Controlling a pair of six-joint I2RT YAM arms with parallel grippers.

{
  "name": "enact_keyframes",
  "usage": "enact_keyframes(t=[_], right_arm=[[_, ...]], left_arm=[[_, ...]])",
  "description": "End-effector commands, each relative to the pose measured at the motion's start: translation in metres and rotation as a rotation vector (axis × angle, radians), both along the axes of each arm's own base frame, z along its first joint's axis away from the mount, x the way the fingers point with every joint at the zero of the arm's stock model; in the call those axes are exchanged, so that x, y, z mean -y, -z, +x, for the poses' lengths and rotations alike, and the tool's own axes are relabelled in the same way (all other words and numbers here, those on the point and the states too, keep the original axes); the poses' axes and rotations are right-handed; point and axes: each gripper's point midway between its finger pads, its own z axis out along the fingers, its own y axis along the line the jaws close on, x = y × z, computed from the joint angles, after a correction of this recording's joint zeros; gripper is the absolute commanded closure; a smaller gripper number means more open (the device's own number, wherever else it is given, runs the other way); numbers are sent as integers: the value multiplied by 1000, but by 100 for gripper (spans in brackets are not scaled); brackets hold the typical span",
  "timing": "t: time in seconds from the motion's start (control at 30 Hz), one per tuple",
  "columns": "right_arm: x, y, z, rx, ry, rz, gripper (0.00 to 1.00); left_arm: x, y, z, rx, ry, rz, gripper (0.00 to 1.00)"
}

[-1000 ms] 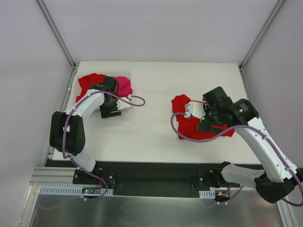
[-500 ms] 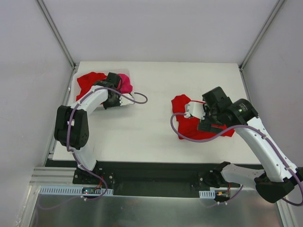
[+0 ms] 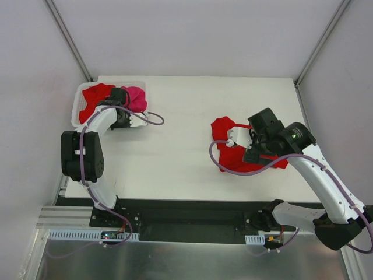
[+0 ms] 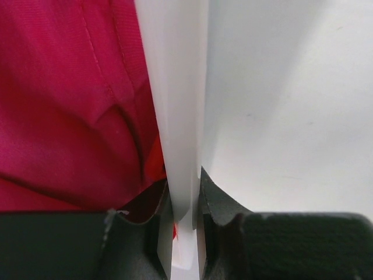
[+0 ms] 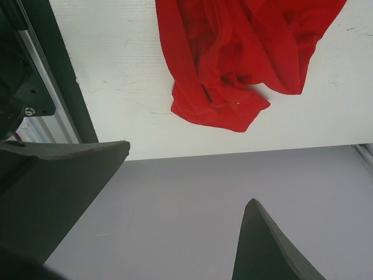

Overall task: Fold and stack the t-shirts
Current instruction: Move the tshirt to the center of the board

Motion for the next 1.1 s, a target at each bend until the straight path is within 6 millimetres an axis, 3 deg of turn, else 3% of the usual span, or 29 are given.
enact_keyframes(t=[0.0,0.37,0.57,0.6,0.77,1.07], right_arm=[[8,1,-11,-13,15,-12,4],[13,2,-15,-27,41,-24,4],[14,2,-18,-31,46,-28,4],[15,2,-18,-31,46,-28,4],[16,3,-20,-36,49,-32,4],[14,3,-18,-37,41,-28,4]], left_arm=[[-19,1,28,-1,101,99,100],[-23,-9,85,48,264,178,100],[-54,-10,115,62,209,226,100],[-58,-17,122,83,200,236,100],[-74,-17,131,90,151,253,100],[-82,-6,122,72,48,241,100]])
